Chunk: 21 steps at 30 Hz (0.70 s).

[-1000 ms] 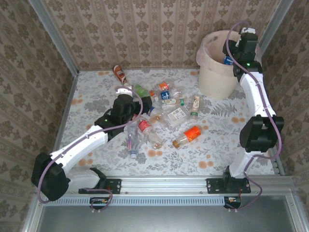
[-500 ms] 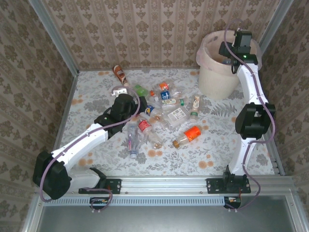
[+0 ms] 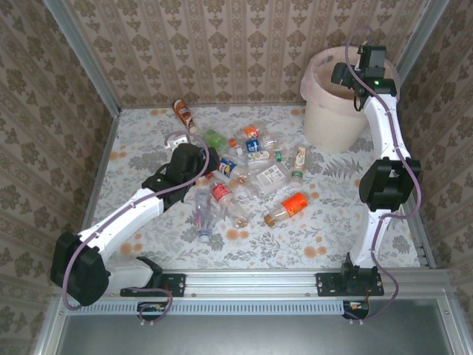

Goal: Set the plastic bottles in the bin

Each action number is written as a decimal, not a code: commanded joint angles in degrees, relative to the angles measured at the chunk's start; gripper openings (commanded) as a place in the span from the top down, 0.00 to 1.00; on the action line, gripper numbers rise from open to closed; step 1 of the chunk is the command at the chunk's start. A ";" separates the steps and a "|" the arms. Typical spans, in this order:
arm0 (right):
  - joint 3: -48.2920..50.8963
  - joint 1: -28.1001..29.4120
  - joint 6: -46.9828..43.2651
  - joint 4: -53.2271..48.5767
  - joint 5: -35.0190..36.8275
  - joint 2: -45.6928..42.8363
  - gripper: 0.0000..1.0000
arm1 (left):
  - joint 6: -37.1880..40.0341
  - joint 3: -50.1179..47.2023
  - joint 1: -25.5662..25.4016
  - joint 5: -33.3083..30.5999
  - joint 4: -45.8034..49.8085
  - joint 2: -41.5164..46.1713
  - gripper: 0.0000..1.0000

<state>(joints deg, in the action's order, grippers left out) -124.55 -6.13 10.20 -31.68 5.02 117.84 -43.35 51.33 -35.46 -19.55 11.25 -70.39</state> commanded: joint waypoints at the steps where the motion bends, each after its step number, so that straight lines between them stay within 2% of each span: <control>1: -2.61 -0.11 -1.70 -3.31 -3.01 -3.12 0.06 | -1.29 -0.71 0.53 -0.31 1.06 0.96 0.00; 10: -0.35 -0.05 -4.74 -8.88 -9.85 -10.38 0.03 | -2.24 -1.14 0.66 -0.01 1.05 0.65 0.00; 16: 14.20 -0.02 -3.77 -5.08 -14.03 -22.06 0.00 | -2.89 -2.00 0.81 -0.30 0.89 0.80 0.00; 21: 30.38 -0.07 0.93 5.04 -19.81 -33.66 0.00 | -3.38 -2.47 1.00 -0.01 0.70 1.12 0.00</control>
<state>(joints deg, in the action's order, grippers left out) -100.33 -6.13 7.97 -32.73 -9.76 88.31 -45.47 49.47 -35.07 -19.51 11.31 -70.39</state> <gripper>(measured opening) 0.995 0.999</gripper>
